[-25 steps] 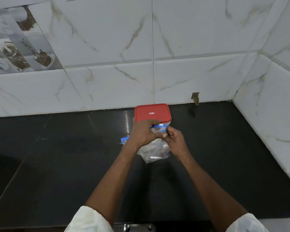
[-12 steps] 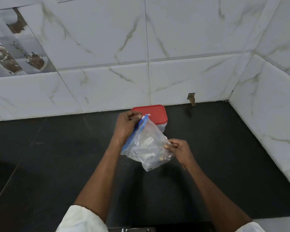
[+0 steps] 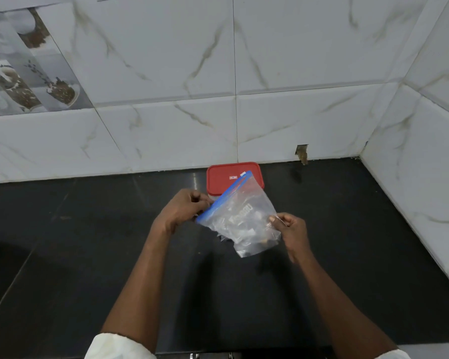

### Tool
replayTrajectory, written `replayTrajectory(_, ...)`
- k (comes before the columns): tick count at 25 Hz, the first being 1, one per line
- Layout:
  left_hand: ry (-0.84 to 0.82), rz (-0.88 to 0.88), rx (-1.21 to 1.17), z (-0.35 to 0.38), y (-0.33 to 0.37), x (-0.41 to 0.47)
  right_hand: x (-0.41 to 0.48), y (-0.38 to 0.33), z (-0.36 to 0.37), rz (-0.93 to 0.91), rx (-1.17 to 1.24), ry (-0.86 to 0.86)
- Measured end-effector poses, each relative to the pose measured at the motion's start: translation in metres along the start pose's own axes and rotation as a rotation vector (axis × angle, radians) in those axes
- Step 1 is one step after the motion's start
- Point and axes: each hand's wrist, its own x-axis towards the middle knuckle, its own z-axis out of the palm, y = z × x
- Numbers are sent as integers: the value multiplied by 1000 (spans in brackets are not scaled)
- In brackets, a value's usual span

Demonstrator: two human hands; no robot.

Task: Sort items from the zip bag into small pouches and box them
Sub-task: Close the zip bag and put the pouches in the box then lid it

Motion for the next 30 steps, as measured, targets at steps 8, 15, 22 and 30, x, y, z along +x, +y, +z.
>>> replayTrajectory(8,-5,-109,-428,22,0,0,-6,-13,19,265,529,-83)
replayTrajectory(15,205,-15,-658,57,28,4,-48,5,64,-73,-20,230)
replayTrajectory(22,373,35,-492,70,37,5,-57,-11,76,-456,-314,301)
replayTrajectory(30,389,30,-488,70,47,-1,-43,-6,72,-644,-579,257)
